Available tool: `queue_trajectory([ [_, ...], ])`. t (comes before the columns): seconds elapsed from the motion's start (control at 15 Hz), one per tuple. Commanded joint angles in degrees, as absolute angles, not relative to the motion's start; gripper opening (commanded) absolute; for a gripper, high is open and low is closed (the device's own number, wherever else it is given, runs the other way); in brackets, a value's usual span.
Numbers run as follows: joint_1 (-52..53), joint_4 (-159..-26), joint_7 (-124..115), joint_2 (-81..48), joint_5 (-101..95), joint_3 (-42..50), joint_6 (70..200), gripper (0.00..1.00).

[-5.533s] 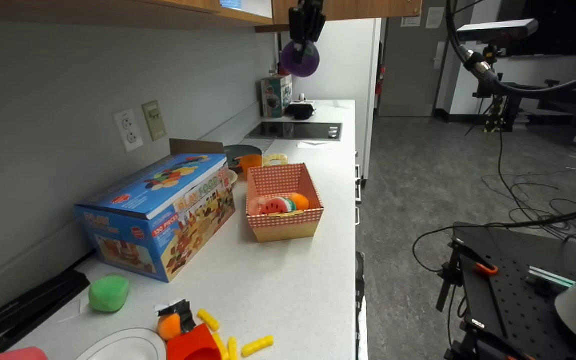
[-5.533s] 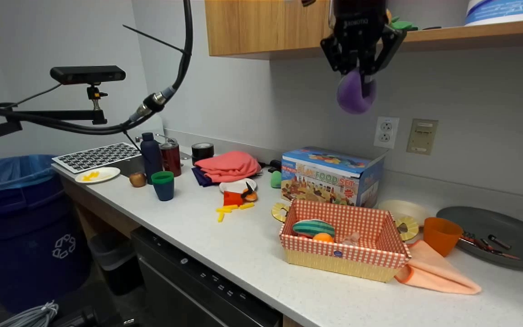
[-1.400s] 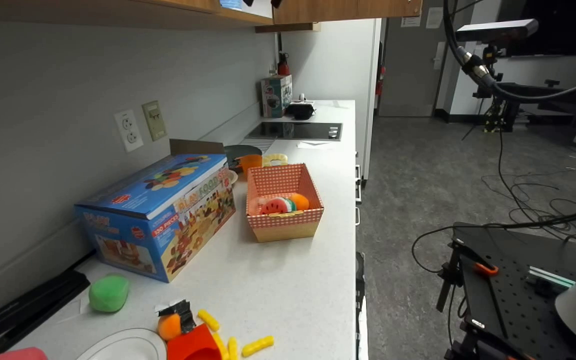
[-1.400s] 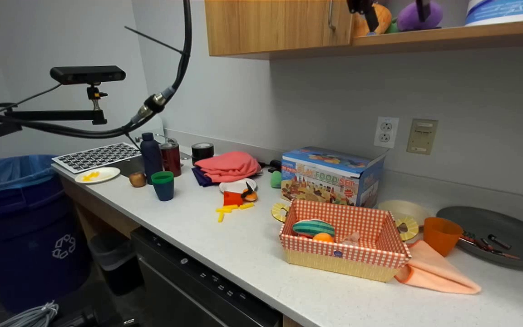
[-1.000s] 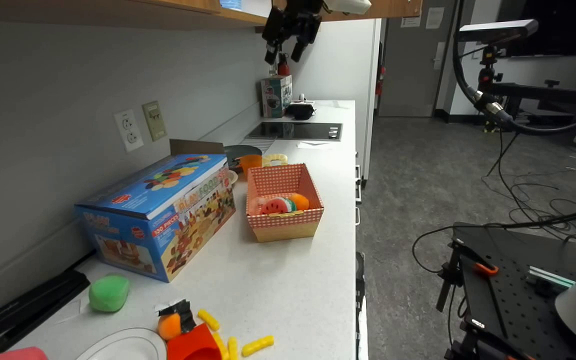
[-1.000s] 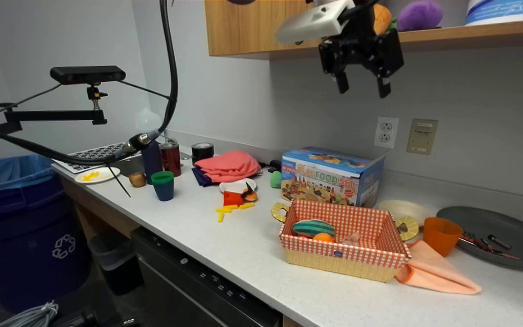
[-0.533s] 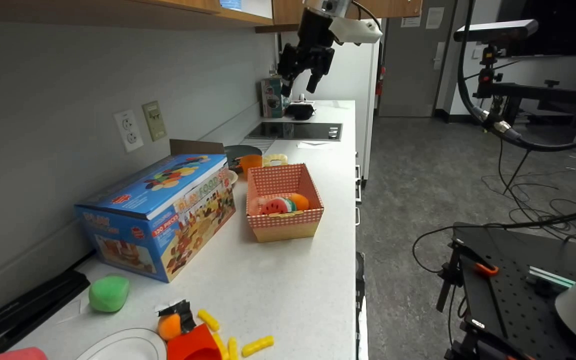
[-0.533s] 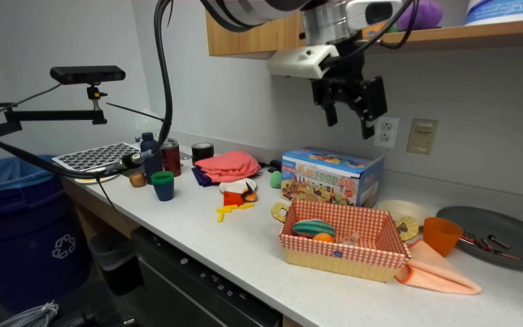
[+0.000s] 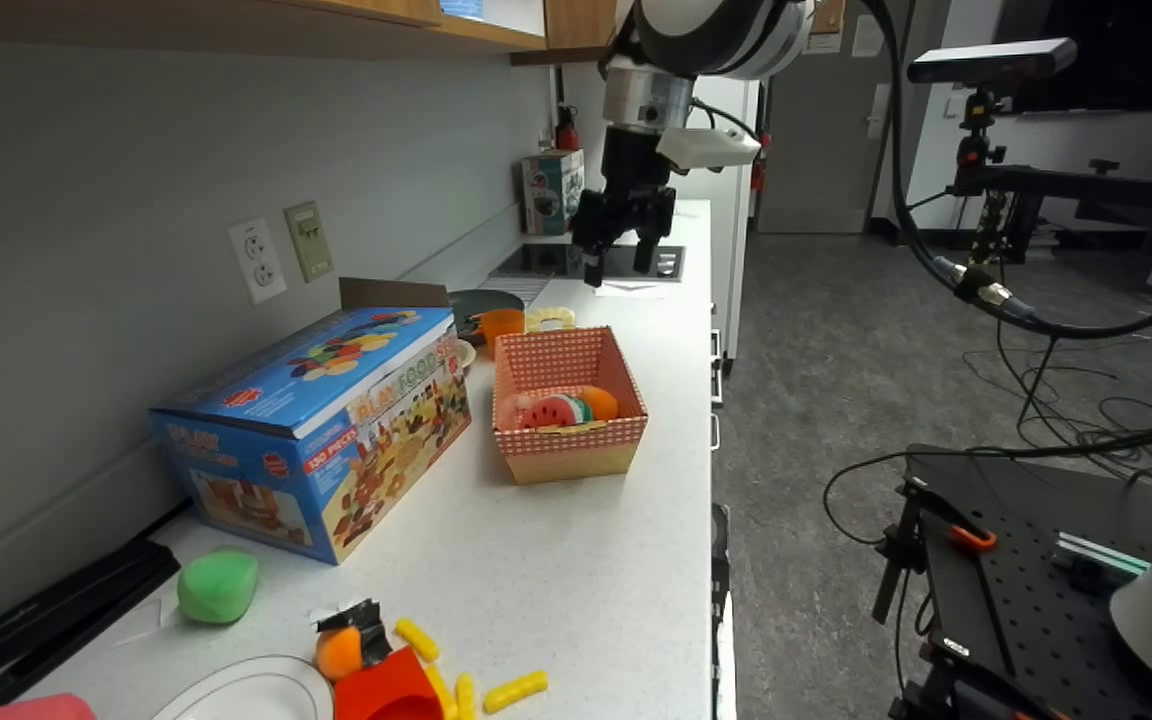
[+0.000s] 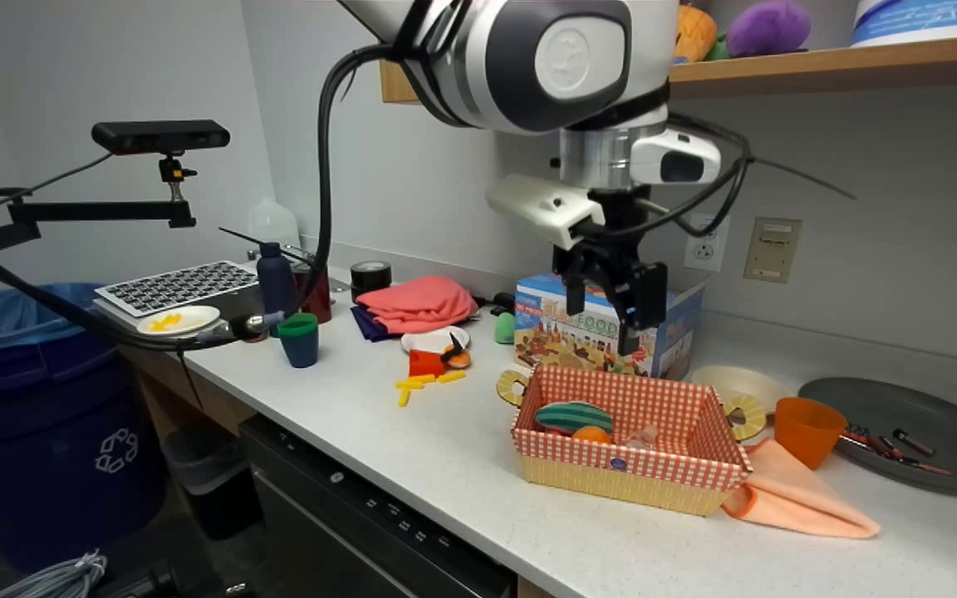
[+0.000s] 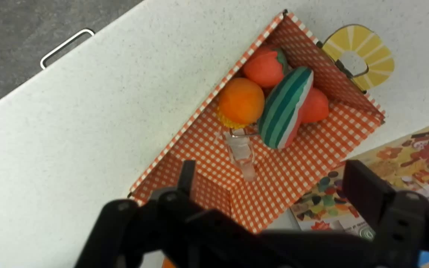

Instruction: Open the overhead cabinet door, pick up some plush toys from the basket and put them in the open cabinet, and then close the cabinet

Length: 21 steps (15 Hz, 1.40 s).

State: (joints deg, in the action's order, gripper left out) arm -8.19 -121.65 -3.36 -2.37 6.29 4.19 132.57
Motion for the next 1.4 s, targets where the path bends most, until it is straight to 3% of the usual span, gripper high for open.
queue_trajectory([
  [0.0, -7.7, -117.1, 3.5, -9.3, 12.4, 4.2, 129.8, 1.0],
  [1.33, -8.5, -90.0, 7.7, -37.4, 12.8, 0.8, 115.1, 1.0],
])
